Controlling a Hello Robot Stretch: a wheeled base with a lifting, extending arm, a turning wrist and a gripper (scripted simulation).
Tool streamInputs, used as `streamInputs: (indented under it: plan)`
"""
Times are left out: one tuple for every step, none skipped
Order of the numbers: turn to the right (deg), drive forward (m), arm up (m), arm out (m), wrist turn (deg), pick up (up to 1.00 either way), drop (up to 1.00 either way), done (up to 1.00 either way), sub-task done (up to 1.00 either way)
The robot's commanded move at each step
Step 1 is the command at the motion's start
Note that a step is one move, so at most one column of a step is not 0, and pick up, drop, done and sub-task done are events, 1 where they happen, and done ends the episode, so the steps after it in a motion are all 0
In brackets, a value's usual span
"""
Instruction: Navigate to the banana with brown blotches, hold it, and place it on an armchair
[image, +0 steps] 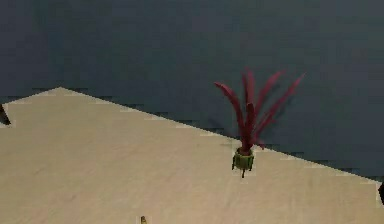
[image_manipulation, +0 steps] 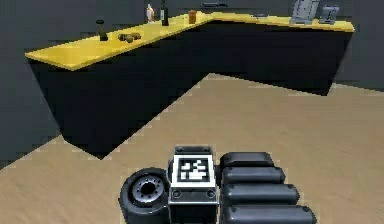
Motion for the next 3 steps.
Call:
streamInputs:
  plan:
    - [0.0,0.50,0.00,0.00,0.0,0.00,0.00,0.00,0.00]
    - [-45.0,0.00,0.00,0.00,0.0,0.00,0.00,0.00,0.00]
    - [-15.0,0.00,0.00,0.00,0.0,0.00,0.00,0.00,0.00]
